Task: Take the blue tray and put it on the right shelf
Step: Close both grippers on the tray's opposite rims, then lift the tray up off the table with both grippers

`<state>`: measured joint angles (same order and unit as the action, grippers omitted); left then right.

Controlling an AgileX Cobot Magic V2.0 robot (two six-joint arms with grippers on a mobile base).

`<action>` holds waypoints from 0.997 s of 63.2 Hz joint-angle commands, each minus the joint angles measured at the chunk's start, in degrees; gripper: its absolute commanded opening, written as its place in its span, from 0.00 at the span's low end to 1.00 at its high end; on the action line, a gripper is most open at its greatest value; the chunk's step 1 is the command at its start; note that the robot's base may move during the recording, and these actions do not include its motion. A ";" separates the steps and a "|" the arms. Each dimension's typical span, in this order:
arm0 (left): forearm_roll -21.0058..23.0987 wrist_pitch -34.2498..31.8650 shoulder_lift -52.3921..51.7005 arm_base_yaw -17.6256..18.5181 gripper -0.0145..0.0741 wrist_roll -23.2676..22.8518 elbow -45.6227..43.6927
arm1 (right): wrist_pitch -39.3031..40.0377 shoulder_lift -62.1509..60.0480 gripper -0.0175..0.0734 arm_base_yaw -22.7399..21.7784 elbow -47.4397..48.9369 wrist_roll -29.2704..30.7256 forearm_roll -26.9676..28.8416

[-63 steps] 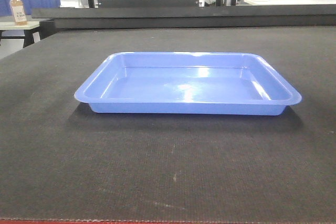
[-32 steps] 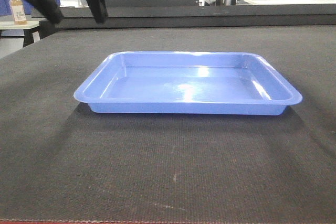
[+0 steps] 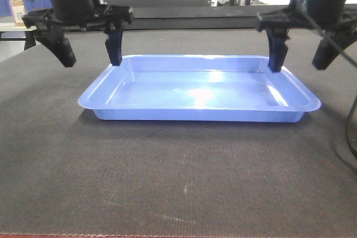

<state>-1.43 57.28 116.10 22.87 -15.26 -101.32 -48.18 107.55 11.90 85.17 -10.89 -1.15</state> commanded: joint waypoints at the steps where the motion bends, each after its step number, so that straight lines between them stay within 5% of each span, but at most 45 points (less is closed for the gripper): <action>1: 0.63 -1.98 -2.03 0.25 0.68 -0.78 -2.14 | 3.20 -1.93 0.78 -0.02 2.05 -0.16 -0.60; 30: 2.62 -1.77 1.34 0.25 0.68 -0.78 -2.14 | 4.07 1.98 0.75 -0.02 2.05 -0.16 0.44; 43: 2.72 -1.82 1.92 0.25 0.67 -0.78 -2.14 | 4.21 1.98 0.56 -0.02 2.05 -0.16 0.44; 47: 2.72 -1.74 2.04 0.25 0.62 -0.78 -2.14 | 4.21 1.98 0.46 -0.02 2.05 -0.16 0.44; 55: 2.72 -1.74 2.13 0.25 0.36 -0.78 -2.14 | 4.15 1.86 0.23 -0.02 2.05 -0.16 0.44; 63: 2.72 -1.29 2.13 0.25 0.10 -0.78 -2.26 | 3.75 1.26 0.25 -0.02 2.05 -0.16 0.44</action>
<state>1.87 56.81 121.55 22.87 -15.38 -101.78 -45.40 112.75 12.01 85.52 -11.48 0.86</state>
